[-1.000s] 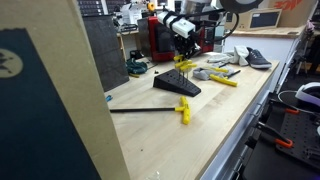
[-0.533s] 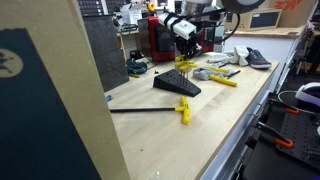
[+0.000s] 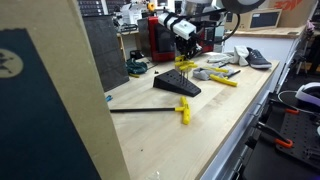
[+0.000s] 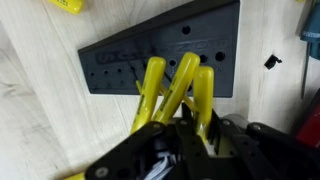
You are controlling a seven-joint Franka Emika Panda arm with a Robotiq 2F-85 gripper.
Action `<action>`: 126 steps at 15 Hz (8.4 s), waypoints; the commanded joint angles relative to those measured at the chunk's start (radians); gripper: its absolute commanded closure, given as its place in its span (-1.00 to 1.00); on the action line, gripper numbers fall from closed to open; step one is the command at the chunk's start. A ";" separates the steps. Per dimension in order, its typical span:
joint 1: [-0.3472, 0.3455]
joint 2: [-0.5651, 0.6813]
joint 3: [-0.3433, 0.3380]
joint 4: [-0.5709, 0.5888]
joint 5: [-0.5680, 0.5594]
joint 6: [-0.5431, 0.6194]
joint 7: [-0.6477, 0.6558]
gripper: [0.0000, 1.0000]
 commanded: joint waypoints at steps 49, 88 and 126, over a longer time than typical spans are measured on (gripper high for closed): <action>0.006 -0.031 -0.002 -0.037 -0.083 0.059 0.187 0.92; -0.033 -0.069 0.026 -0.052 -0.255 0.060 0.326 -0.87; 0.042 -0.001 0.017 -0.164 -0.090 0.508 -0.272 -1.00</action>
